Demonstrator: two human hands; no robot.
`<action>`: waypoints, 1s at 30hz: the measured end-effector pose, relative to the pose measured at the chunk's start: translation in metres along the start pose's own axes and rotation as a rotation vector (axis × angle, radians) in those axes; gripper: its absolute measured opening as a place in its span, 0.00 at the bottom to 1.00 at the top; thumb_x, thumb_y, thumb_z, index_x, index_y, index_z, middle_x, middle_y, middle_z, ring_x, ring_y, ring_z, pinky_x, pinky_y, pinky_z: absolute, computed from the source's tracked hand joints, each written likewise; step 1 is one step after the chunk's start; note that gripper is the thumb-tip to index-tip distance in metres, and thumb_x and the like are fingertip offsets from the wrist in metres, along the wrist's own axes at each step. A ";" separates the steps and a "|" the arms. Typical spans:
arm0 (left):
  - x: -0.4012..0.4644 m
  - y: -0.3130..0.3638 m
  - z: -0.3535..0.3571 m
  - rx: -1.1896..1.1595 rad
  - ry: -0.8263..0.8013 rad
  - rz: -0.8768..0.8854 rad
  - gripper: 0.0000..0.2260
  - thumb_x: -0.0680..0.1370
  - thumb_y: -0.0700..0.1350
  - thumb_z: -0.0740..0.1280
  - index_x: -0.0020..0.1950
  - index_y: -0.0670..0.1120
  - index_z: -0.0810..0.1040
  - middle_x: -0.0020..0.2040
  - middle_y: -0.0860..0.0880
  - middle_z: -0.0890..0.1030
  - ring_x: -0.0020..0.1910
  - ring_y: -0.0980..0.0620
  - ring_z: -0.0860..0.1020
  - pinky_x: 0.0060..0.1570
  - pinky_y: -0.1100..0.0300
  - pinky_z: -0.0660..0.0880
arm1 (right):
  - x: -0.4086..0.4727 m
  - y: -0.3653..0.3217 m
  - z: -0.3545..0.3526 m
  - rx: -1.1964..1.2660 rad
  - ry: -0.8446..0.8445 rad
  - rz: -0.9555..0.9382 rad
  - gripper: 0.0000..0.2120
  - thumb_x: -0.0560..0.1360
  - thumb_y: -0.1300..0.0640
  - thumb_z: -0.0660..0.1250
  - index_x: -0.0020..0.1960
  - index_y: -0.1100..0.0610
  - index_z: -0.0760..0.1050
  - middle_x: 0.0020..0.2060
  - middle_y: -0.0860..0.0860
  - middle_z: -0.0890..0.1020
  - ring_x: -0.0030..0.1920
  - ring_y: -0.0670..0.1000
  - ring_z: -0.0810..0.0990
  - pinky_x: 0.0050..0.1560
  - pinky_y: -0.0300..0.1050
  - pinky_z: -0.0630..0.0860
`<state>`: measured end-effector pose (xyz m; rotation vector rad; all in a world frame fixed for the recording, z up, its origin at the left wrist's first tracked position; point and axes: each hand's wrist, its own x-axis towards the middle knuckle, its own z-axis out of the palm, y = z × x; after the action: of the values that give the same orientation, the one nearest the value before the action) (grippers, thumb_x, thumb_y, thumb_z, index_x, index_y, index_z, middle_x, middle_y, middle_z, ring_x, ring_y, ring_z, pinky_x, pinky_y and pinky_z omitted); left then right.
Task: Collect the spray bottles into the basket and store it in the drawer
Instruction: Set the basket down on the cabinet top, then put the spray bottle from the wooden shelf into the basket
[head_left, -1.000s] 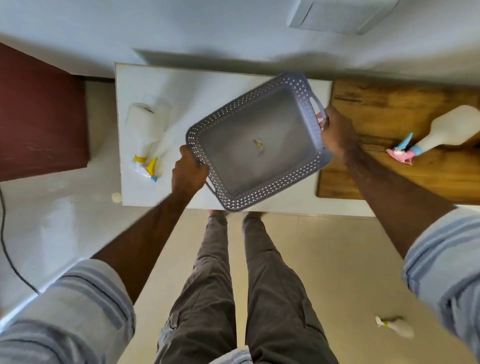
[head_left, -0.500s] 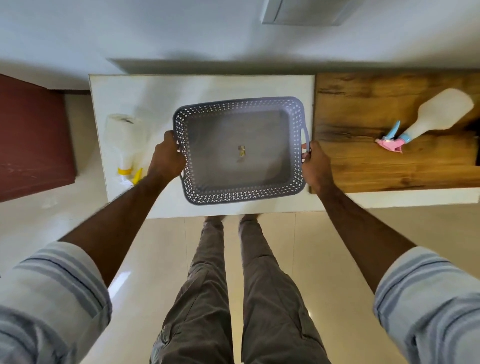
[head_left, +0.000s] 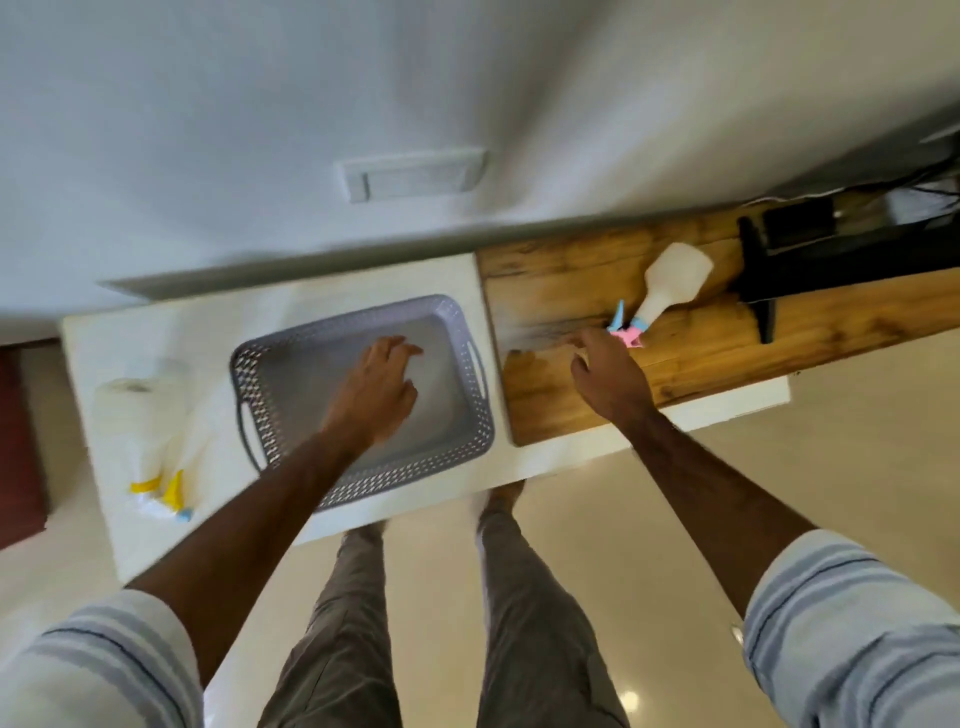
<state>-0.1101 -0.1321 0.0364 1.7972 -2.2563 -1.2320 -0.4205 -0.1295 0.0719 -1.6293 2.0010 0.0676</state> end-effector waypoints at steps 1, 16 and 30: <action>0.013 0.018 0.006 0.012 -0.020 0.054 0.21 0.78 0.40 0.65 0.71 0.44 0.71 0.73 0.41 0.69 0.73 0.40 0.68 0.71 0.44 0.68 | 0.008 0.019 -0.012 -0.080 0.028 -0.048 0.13 0.78 0.61 0.65 0.62 0.59 0.74 0.59 0.57 0.79 0.61 0.58 0.76 0.59 0.52 0.74; 0.117 0.143 0.176 0.558 -0.236 0.133 0.31 0.86 0.50 0.54 0.82 0.43 0.40 0.82 0.40 0.38 0.82 0.39 0.39 0.80 0.40 0.46 | 0.122 0.197 -0.045 -1.194 0.026 -0.588 0.26 0.68 0.59 0.77 0.64 0.52 0.75 0.73 0.57 0.69 0.77 0.62 0.61 0.74 0.73 0.51; 0.073 0.127 0.140 0.254 0.095 0.078 0.31 0.80 0.46 0.62 0.82 0.42 0.56 0.83 0.42 0.55 0.82 0.43 0.51 0.80 0.42 0.51 | 0.078 0.119 -0.031 -0.375 -0.014 -0.571 0.19 0.75 0.59 0.70 0.65 0.53 0.73 0.64 0.55 0.77 0.69 0.60 0.70 0.69 0.63 0.63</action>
<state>-0.3036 -0.1095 -0.0208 1.7777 -2.4963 -0.8612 -0.5499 -0.1788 0.0281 -2.3725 1.5002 0.2498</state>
